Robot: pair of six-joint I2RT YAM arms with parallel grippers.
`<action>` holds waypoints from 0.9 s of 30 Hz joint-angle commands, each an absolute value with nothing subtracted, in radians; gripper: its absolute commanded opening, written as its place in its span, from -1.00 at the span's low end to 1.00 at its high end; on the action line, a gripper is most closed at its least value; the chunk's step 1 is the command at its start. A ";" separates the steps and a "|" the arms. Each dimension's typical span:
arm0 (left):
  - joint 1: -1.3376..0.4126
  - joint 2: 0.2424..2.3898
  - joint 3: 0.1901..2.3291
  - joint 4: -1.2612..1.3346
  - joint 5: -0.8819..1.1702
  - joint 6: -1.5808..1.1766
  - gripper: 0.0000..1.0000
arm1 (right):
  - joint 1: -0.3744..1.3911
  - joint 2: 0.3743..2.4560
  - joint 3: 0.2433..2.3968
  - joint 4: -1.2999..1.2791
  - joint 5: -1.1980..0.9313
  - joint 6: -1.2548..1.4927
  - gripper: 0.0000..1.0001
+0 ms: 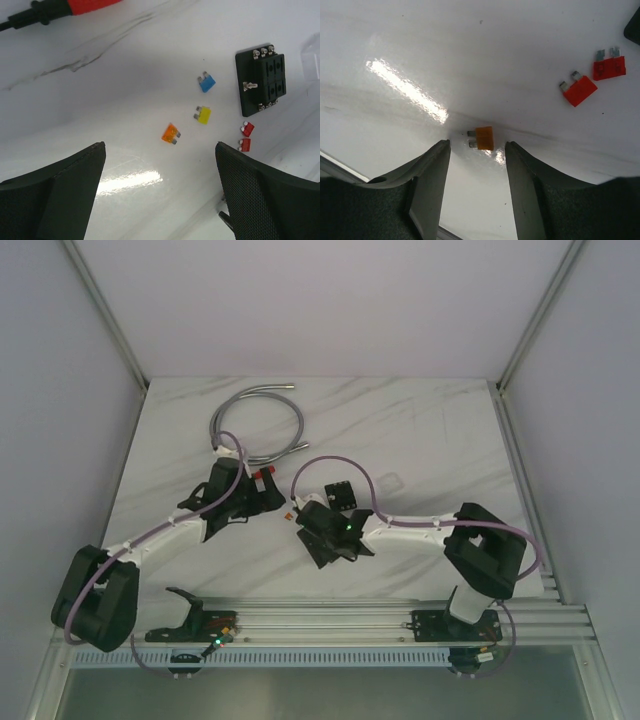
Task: Snap on the fuse box
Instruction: Pick up the fuse from the center of the board.
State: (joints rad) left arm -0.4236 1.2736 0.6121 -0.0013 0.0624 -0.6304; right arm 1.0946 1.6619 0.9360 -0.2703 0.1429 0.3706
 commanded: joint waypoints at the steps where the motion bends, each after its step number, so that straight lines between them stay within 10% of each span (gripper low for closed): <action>1: -0.394 1.241 0.590 -0.010 0.064 -0.648 1.00 | 1.105 1.686 0.963 -0.327 0.212 0.388 0.07; 27: -0.386 1.259 0.608 0.003 0.103 -0.650 1.00 | 1.017 1.615 1.003 -0.376 0.172 0.428 0.03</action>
